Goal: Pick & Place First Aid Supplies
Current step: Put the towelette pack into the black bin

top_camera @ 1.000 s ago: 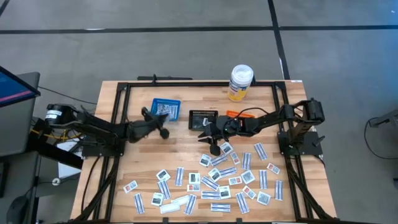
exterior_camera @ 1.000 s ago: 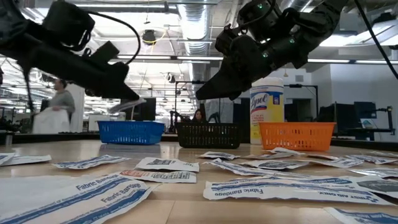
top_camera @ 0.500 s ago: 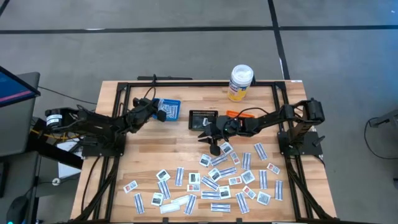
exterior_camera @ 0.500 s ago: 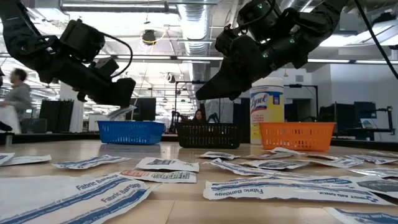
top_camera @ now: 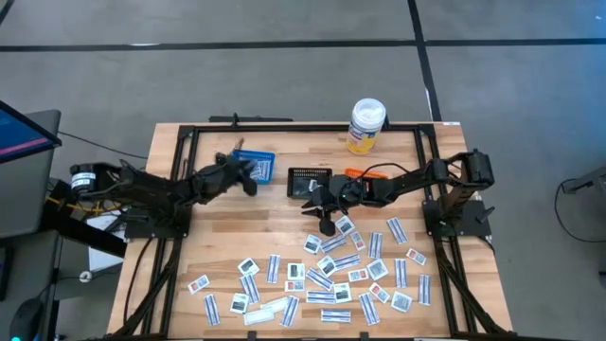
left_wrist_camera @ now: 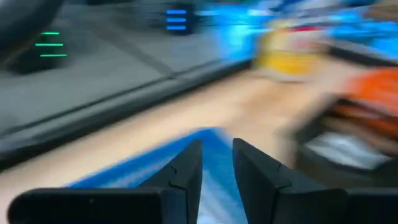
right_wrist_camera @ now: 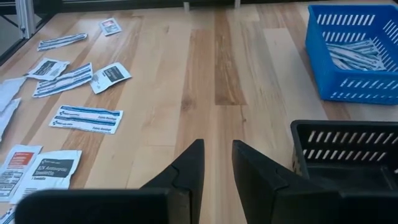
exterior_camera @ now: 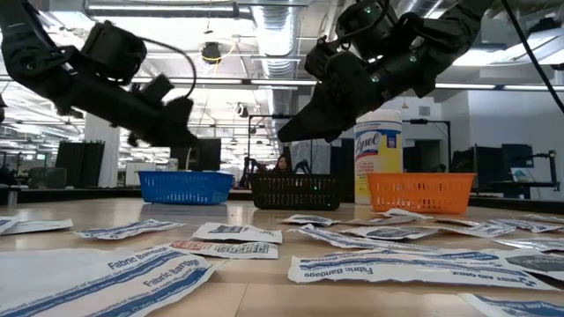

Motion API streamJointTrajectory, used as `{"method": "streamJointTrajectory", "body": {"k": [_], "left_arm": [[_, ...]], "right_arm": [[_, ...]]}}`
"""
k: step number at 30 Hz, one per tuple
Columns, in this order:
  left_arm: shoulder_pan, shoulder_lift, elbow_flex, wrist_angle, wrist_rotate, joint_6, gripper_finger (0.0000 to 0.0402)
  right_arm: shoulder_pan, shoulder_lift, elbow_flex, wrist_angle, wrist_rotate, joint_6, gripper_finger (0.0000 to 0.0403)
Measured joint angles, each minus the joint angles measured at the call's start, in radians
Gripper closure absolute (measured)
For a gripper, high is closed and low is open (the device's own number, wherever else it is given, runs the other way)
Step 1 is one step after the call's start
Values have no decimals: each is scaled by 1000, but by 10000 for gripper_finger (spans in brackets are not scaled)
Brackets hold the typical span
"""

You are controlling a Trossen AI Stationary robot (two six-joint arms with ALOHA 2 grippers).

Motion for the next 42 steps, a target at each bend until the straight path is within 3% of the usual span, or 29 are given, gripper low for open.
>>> {"method": "streamJointTrajectory", "body": {"k": [5,9,18,22,26,36,42], "left_arm": [[-117,0,0,25,321,-75,317],[-265,0,0,23,420,-129,317],[-585,0,0,4,409,-138,300],[-670,0,0,-126,392,-229,268],[-745,0,0,-292,384,-227,241],[-815,132,0,-318,224,-95,241],[-815,262,2,-186,201,-100,250]], "right_arm": [[0,0,0,-1,0,2,326],[5,0,0,-2,0,-4,326],[54,0,0,9,1,-54,307],[66,0,0,15,2,-53,277],[69,0,0,15,4,-54,247],[69,0,0,12,4,-53,218],[69,0,0,11,4,-53,226]]}}
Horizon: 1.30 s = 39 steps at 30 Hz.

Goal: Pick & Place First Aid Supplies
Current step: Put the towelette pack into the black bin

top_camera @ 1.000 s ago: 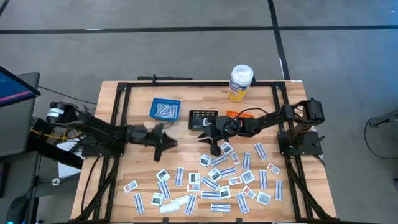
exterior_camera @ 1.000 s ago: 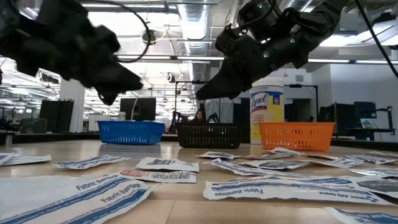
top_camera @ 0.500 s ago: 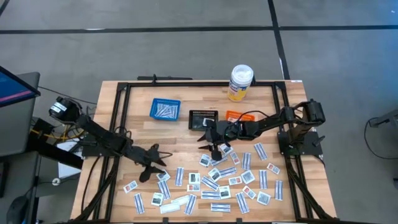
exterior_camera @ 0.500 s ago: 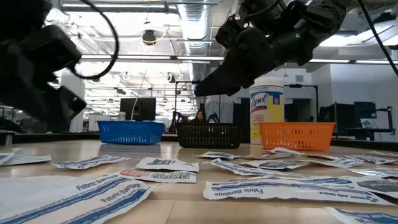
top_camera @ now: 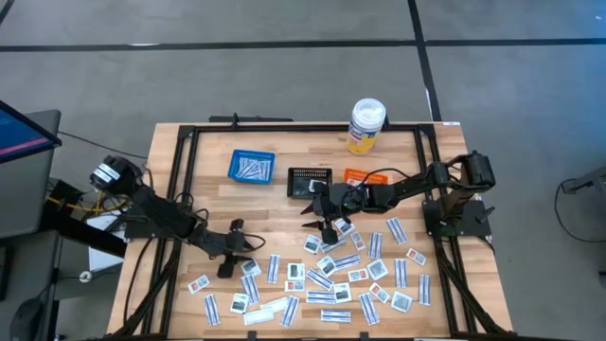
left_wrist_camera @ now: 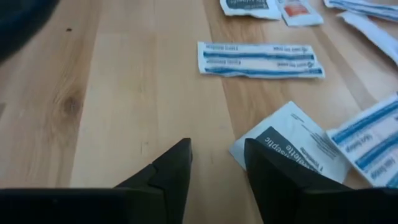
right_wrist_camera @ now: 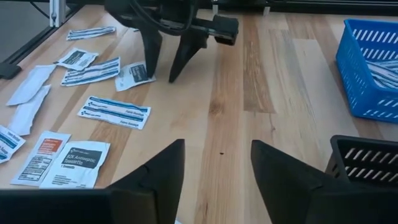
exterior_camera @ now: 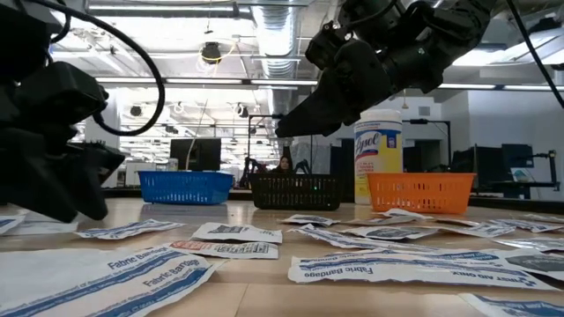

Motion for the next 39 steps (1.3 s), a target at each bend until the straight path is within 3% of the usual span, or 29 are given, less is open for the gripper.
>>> {"method": "streamJointTrajectory", "body": {"k": [3,7,9,17,19,25,30,34,39], "left_arm": [[-3,28,1,9,-70,17,256],[17,36,0,-15,-341,76,265],[43,37,-2,-23,-409,81,268],[174,32,-3,-23,-441,60,270],[182,8,-5,-29,-421,77,270],[183,-132,-4,-18,-195,136,269],[208,-166,-4,-16,-170,169,259],[300,-117,-4,-15,-137,216,244],[419,-31,0,14,140,217,234]], "right_arm": [[0,0,0,0,0,0,230],[0,0,0,0,0,0,234],[-1,0,0,0,0,0,234],[-2,0,0,0,-1,2,233],[-2,0,0,0,-1,2,235],[-2,0,0,0,-1,2,236],[-2,0,0,0,-1,2,238],[-2,0,0,0,-1,-1,239],[-2,0,0,0,-1,-1,239]]}}
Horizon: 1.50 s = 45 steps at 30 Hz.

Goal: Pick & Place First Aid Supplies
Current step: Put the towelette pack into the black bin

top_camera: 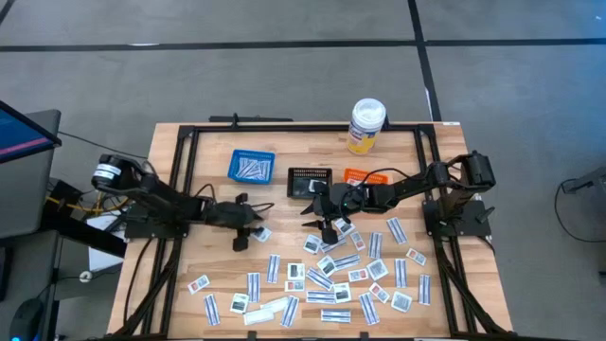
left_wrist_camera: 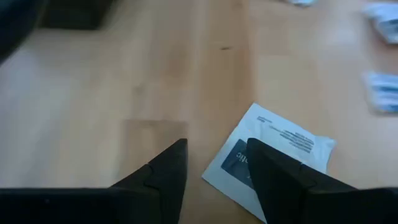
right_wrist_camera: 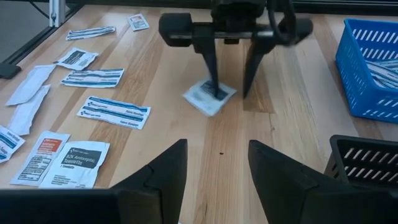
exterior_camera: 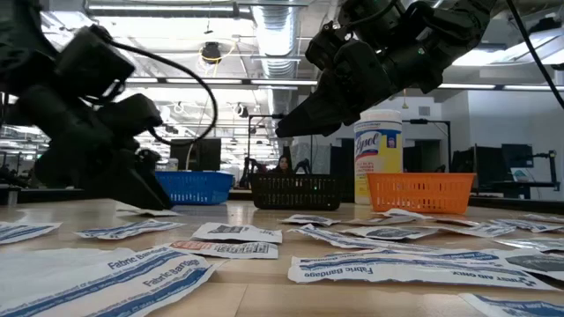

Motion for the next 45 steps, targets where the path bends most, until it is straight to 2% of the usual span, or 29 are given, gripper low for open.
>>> {"method": "streamJointTrajectory", "body": {"k": [2,10,13,20,24,31,36,41,45], "left_arm": [[21,27,0,14,39,0,235],[68,43,1,3,62,49,263],[72,42,1,-8,59,49,293],[71,42,1,-9,49,48,391],[71,43,-2,14,21,48,393],[72,40,-5,226,-100,48,395],[72,40,1,404,-118,95,396],[53,40,62,505,-162,257,395],[34,40,134,505,-222,434,395]], "right_arm": [[0,0,0,0,0,0,239],[3,0,0,0,0,2,241],[8,0,0,0,0,3,244],[8,0,0,-1,-3,3,246],[7,0,0,-1,-3,2,247],[-10,0,0,37,3,4,250],[-20,0,0,96,72,130,251],[-21,0,-1,143,147,309,260],[-19,0,-1,193,152,349,269]]}}
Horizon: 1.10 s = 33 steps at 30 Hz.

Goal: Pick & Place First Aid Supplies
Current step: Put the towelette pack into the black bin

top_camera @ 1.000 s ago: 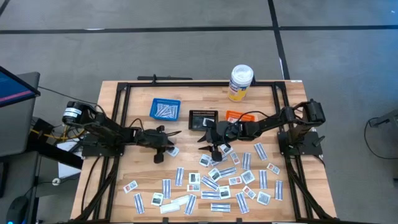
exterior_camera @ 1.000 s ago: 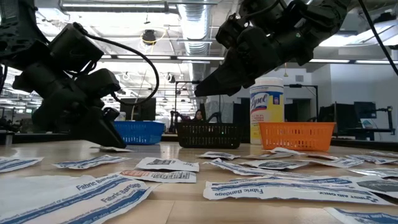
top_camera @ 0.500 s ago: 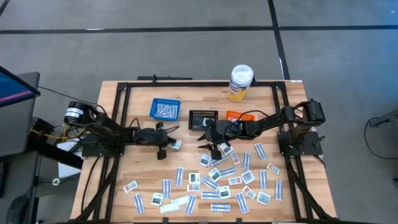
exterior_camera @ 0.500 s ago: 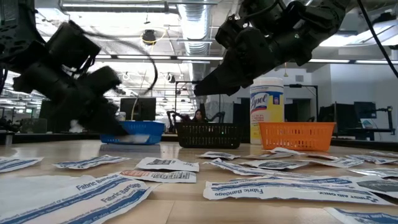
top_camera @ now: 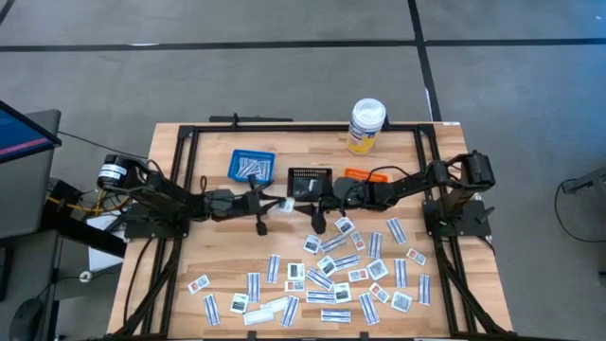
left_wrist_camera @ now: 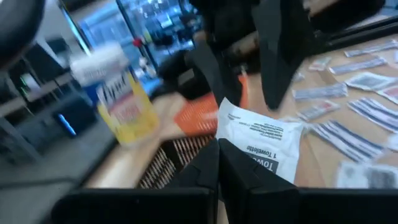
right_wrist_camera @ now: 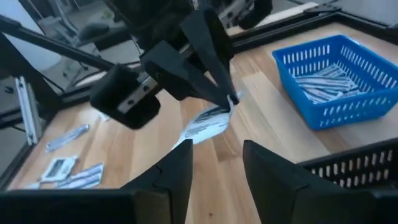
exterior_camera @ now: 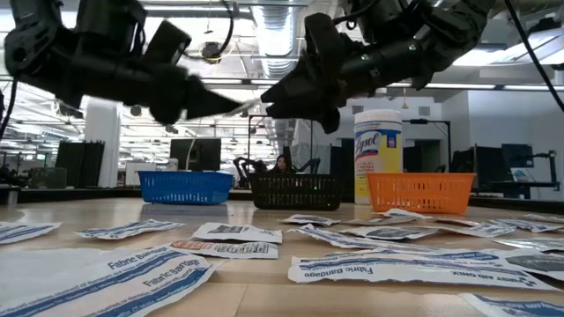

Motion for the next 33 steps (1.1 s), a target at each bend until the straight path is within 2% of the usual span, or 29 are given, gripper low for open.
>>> {"method": "streamJointTrajectory", "body": {"k": [4,8,13,22,33], "left_arm": [[-8,0,48,0,-8,70,395],[-7,0,56,0,-18,72,394],[-8,-1,57,-7,-85,72,394],[-8,-2,58,-38,-129,72,394],[-8,-3,60,-49,-131,72,394]], "right_arm": [[1,0,0,30,7,1,279],[2,0,0,28,51,6,284],[0,0,0,32,62,45,283],[0,0,0,63,61,46,283],[-1,0,0,101,135,66,282]]}}
